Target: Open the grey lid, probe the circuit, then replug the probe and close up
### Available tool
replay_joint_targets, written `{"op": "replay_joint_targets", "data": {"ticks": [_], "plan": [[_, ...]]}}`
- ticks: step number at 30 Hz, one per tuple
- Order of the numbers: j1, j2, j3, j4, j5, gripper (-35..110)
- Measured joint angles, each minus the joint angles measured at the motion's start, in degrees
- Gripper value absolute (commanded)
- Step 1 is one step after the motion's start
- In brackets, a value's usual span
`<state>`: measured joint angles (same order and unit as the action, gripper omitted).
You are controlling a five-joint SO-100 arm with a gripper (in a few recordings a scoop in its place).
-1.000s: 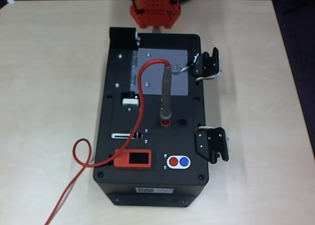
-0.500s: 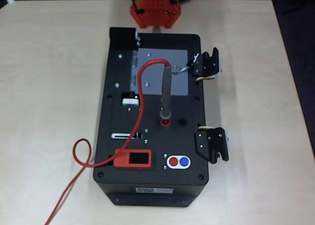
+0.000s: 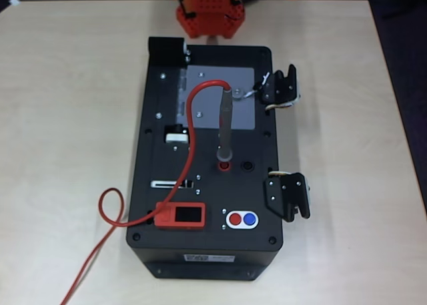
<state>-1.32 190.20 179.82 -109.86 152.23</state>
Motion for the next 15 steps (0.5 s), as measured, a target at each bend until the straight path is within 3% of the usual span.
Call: {"op": "replay_joint_targets", "data": {"ticks": [15], "plan": [[0.0, 0.0, 0.0, 1.2, 0.0, 0]]}}
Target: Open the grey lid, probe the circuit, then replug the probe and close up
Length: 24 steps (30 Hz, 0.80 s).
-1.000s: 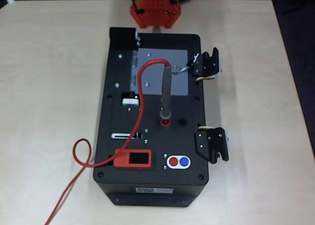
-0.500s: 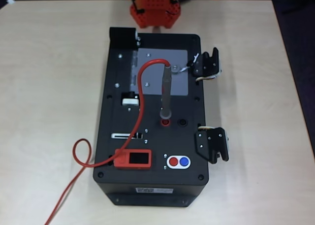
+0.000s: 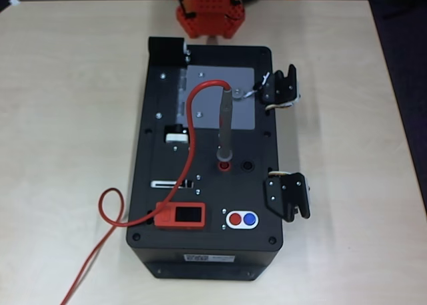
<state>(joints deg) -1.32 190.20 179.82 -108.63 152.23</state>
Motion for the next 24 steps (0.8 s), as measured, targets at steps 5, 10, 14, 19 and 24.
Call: {"op": "replay_joint_targets", "data": {"ticks": [5, 10, 14, 19, 24], "plan": [[0.0, 0.0, 0.0, 9.6, 0.0, 0], [0.9, 0.0, 0.0, 22.4, -1.8, 0], [1.1, 0.0, -0.1, 32.7, -5.0, 0], [1.1, 0.0, -2.3, 48.2, -5.9, 0], [0.9, 0.0, -8.3, 63.4, -8.4, 0]]}}
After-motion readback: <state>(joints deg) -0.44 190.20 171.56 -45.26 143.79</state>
